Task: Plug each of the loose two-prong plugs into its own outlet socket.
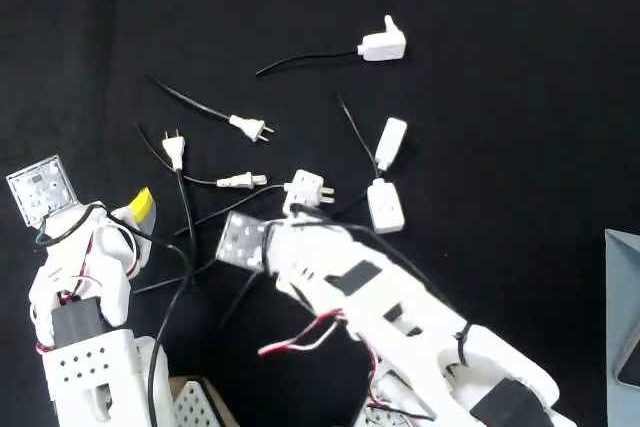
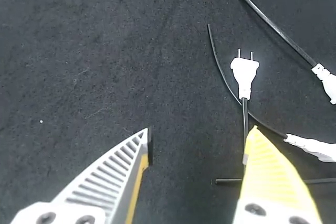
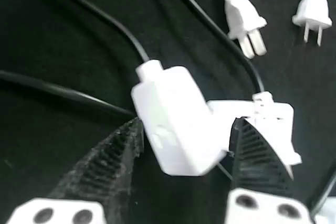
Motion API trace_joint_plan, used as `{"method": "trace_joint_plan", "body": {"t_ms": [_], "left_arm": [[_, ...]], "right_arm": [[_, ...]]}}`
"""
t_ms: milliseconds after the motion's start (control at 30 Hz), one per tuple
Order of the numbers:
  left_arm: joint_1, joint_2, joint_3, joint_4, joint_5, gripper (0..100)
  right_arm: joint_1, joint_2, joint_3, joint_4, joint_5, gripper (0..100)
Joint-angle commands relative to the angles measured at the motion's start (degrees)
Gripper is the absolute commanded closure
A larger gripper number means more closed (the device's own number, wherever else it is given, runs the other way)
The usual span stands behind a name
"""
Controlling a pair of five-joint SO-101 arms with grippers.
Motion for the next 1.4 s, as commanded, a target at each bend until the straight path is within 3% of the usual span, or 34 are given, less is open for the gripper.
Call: {"method": "trace_joint_plan", "body": {"t_ms": [0,300,400,500,1000,1133,1367], "left_arm": [[-0.7,-0.6,-0.2,-1.4,-0.1,71],[-0.7,-0.6,-0.1,-1.4,-0.1,71],[-0.7,-0.6,-0.1,-1.4,-0.1,71],[-0.7,-0.6,-0.1,-1.4,-0.1,71],[-0.7,-0.6,-0.1,-1.4,-0.1,71],[-0.7,-0.6,-0.1,-1.4,-0.1,71],[-0.7,-0.6,-0.1,-1.4,-0.1,71]], "right_arm": [[1.9,-1.5,-7.1,6.2,-2.5,75.2],[2.2,-1.5,-18.8,15.6,-10.5,75.6],[2.1,-1.0,-22.0,15.3,-15.7,83.4],[2.1,-0.9,-23.7,11.5,-20.7,98.8],[2.1,21.6,-23.7,-3.2,-21.3,98.6],[2.1,23.6,-25.4,2.5,-21.3,98.6],[1.8,15.3,-26.9,23.2,-21.3,98.6]]}}
